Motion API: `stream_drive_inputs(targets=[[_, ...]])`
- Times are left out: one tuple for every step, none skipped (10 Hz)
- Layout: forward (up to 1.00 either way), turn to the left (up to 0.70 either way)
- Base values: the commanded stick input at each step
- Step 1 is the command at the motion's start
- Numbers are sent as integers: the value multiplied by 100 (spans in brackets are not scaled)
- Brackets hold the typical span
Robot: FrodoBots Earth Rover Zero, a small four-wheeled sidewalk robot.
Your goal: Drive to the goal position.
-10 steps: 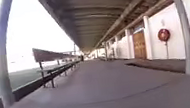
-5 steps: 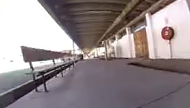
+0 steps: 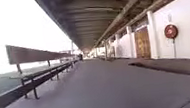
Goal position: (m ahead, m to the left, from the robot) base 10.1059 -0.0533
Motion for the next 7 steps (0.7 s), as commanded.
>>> stream_drive_inputs(targets=[[70, 13], [70, 29], [70, 0], [70, 0], [70, 0], [70, 0], [70, 0]])
